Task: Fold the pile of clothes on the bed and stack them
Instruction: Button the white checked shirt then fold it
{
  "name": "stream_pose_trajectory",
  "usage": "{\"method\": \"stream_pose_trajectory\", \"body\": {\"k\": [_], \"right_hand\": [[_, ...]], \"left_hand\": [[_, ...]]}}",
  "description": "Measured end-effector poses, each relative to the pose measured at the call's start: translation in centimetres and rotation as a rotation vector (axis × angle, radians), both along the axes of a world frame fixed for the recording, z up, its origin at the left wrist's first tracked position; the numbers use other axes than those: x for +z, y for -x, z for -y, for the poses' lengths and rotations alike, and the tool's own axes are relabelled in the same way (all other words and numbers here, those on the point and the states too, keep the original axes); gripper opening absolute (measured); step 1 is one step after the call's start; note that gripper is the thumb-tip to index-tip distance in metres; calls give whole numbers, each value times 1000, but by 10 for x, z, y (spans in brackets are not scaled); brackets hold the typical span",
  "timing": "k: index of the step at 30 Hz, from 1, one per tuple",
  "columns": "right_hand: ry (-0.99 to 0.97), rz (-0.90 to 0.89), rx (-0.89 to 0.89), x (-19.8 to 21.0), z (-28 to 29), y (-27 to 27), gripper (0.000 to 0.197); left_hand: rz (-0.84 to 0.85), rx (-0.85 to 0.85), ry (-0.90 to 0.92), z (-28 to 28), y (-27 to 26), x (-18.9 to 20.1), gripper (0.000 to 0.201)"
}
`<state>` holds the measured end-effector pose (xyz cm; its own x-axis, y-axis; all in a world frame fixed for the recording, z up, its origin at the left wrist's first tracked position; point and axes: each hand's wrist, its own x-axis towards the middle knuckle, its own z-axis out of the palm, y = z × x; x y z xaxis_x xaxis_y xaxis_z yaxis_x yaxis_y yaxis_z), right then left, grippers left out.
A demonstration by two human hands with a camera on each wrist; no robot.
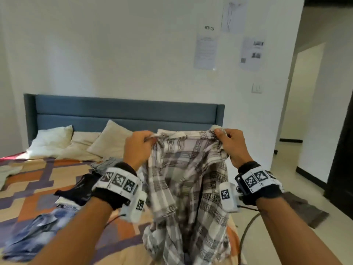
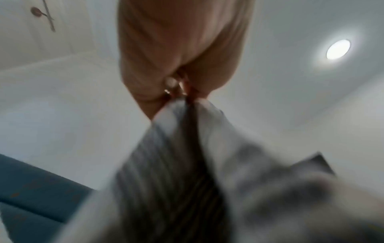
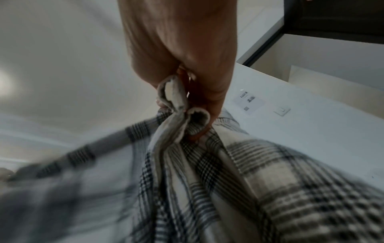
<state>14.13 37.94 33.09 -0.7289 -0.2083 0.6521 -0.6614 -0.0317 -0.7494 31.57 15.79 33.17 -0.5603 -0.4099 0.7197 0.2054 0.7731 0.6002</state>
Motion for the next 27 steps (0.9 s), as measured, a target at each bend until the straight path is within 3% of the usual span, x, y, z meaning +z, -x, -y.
{"method": "stream_pose_trajectory", "body": {"k": [4, 6, 8, 10, 11, 12, 13, 15, 16, 19, 22, 23, 25, 27], "right_hand": [[51, -120, -4, 32, 0, -15, 81], [93, -172, 29, 48, 0, -22, 77], [93, -217, 44, 60, 6, -34, 70], [28, -243, 48, 65, 14, -48, 65], [-16, -253, 52, 65, 18, -55, 62], [-53, -262, 59, 63, 22, -61, 59], [-87, -266, 64, 59, 26, -66, 56], [-191, -292, 56, 50, 34, -76, 53], [-258, -312, 53, 44, 38, -80, 51], [-414, -307, 101, 30, 45, -85, 44], [-475, -184, 123, 16, 33, -74, 60], [-527, -147, 110, 11, 27, -66, 56], [-706, -128, -1, 2, 13, -43, 30], [-891, -133, -159, -4, 1, -27, 10]], "left_hand": [[-160, -365, -150, 6, -37, 76, 21], [-247, -316, -27, 19, -56, 100, 15], [-170, -9, 168, 37, -59, 107, 22], [77, 458, 352, 45, -53, 96, 36], [156, 575, 412, 45, -47, 86, 43], [200, 556, 443, 44, -41, 75, 50], [240, 396, 437, 39, -36, 63, 62], [329, -111, 248, 25, -22, 35, 89], [395, -253, 152, 16, -13, 22, 87], [425, -258, 129, -7, 13, -15, 48], [361, -185, -34, -1, 30, -39, 31], [384, -183, -117, 4, 34, -45, 30], [410, -179, -325, 5, 38, -49, 17], [394, -167, -495, -6, 30, -44, 23]]}}
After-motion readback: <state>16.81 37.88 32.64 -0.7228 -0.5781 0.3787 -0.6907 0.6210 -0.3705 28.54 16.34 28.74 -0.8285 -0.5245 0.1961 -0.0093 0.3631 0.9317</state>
